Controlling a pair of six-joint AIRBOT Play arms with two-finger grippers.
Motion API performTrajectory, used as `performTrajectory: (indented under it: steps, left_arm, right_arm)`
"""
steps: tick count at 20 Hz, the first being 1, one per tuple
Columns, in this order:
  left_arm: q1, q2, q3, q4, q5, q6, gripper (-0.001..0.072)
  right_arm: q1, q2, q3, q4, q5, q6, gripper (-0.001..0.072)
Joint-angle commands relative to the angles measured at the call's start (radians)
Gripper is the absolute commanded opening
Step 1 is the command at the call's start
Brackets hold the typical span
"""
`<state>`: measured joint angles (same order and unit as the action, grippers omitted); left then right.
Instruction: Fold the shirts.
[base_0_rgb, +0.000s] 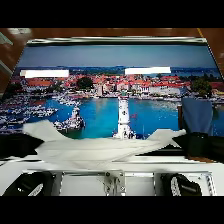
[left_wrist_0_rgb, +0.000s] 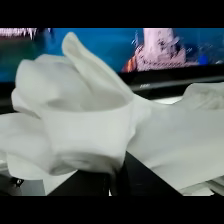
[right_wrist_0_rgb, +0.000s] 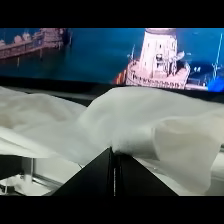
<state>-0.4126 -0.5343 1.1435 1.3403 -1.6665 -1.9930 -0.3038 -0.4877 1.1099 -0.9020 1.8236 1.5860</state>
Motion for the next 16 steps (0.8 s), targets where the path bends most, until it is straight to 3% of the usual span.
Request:
performTrajectory:
  steps: [1, 5, 7, 11, 12, 13, 14, 15, 16]
  left_arm:
    - [-0.006, 0.005, -0.312, 0.005, 0.107, -0.03, 0.0043]
    - [-0.005, -0.115, -0.51, -0.035, 0.654, -0.024, 0.0043]
    - [0.014, -0.243, -0.508, -0.047, 0.822, -0.011, 0.0043]
    - [0.131, -0.56, -0.411, -0.194, 0.884, 0.122, 0.0046]
    - [0.15, -0.632, -0.384, -0.254, 0.879, 0.151, 0.0094]
    - [0.161, -0.69, -0.358, -0.318, 0.869, 0.179, 0.0274]
    - [0.171, -0.74, -0.328, -0.378, 0.843, 0.203, 0.0533]
    - [0.182, -0.774, -0.295, -0.399, 0.797, 0.224, 0.0679]
    - [0.203, -0.796, -0.252, -0.39, 0.718, 0.268, 0.0692]
  right_arm:
    - [0.0, -0.024, -0.185, -0.05, -0.024, -0.034, 0.0071]
    - [0.0, -0.129, -0.468, -0.003, -0.5, -0.126, 0.0071]
    - [0.005, -0.244, -0.515, 0.085, -0.685, -0.23, 0.0071]
    - [0.063, -0.508, -0.512, 0.194, -0.905, -0.264, 0.0072]
    - [0.087, -0.562, -0.512, 0.22, -0.94, -0.274, 0.0072]
    - [0.114, -0.612, -0.512, 0.266, -0.973, -0.343, 0.018]
    - [0.139, -0.653, -0.512, 0.328, -0.985, -0.419, 0.058]
    - [0.156, -0.682, -0.51, 0.388, -0.988, -0.489, 0.0686]
    - [0.157, -0.696, -0.504, 0.428, -0.965, -0.542, 0.0686]
